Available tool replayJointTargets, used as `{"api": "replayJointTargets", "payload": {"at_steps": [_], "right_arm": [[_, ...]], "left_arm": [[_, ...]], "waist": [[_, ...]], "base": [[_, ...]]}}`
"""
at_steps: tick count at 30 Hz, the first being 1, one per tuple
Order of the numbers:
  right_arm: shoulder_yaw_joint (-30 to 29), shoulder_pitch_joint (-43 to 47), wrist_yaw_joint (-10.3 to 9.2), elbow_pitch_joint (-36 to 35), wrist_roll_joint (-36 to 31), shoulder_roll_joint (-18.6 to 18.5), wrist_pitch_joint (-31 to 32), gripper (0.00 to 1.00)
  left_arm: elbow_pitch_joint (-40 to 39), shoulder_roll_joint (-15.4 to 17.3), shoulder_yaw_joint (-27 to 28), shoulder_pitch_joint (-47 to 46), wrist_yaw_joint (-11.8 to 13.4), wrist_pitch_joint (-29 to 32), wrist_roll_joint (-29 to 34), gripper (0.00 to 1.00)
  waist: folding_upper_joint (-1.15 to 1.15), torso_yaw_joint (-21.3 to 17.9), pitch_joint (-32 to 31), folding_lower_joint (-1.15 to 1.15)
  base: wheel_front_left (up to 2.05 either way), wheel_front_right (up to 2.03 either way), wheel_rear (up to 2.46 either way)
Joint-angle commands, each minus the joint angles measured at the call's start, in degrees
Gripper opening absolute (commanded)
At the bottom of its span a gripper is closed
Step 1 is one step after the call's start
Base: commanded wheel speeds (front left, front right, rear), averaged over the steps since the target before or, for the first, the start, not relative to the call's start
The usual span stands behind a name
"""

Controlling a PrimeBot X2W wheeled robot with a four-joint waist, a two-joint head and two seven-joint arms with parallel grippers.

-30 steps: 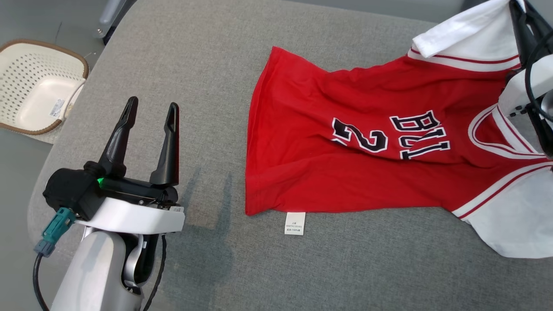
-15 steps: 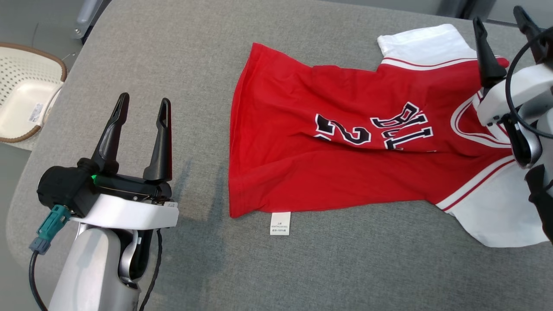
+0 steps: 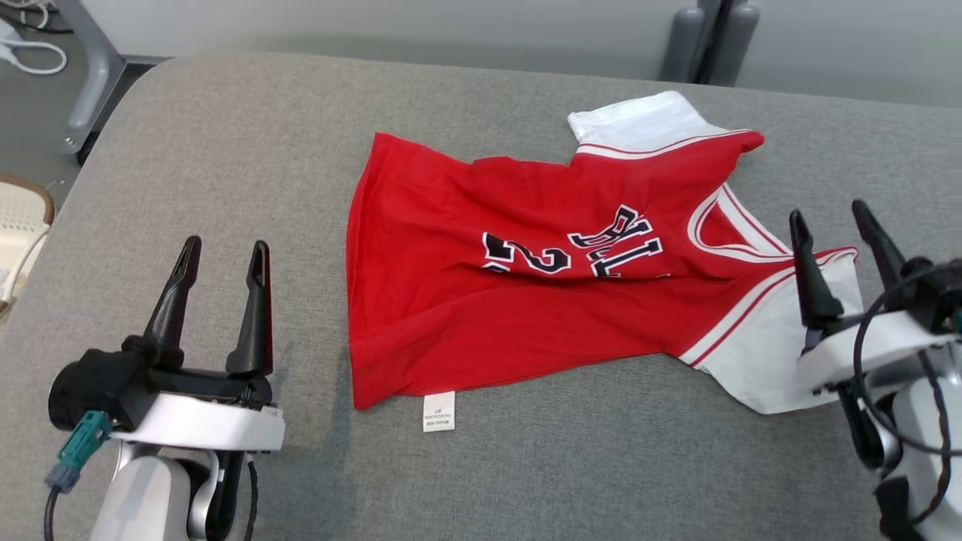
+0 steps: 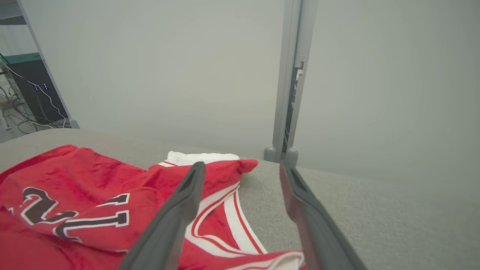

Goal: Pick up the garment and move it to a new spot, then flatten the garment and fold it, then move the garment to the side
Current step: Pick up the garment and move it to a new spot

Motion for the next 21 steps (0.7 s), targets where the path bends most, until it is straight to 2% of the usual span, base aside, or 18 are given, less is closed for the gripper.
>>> {"api": "replayJointTargets", "payload": {"at_steps": [1,10,21], "right_arm": [[-0.76,3.74,0.01,-2.26,-0.88,0.90,-0.24,1.00],[-4.98,17.23,0.02,-13.28,-1.45,5.31,2.96,1.00],[-5.91,26.21,0.02,-21.66,-1.38,7.81,7.22,1.00]], "left_arm": [[0.33,0.57,0.47,1.57,0.39,-0.21,0.43,1.00],[-0.11,1.66,0.93,7.97,1.50,0.87,0.02,1.00],[-2.50,2.30,0.19,14.78,2.29,3.59,-0.24,1.00]], "waist": [[0.00,-2.10,-2.38,0.00],[0.00,-5.28,-7.51,0.00],[0.00,-8.24,-12.35,0.00]], "base": [[0.00,0.00,0.00],[0.00,0.00,0.00],[0.00,0.00,0.00]]}}
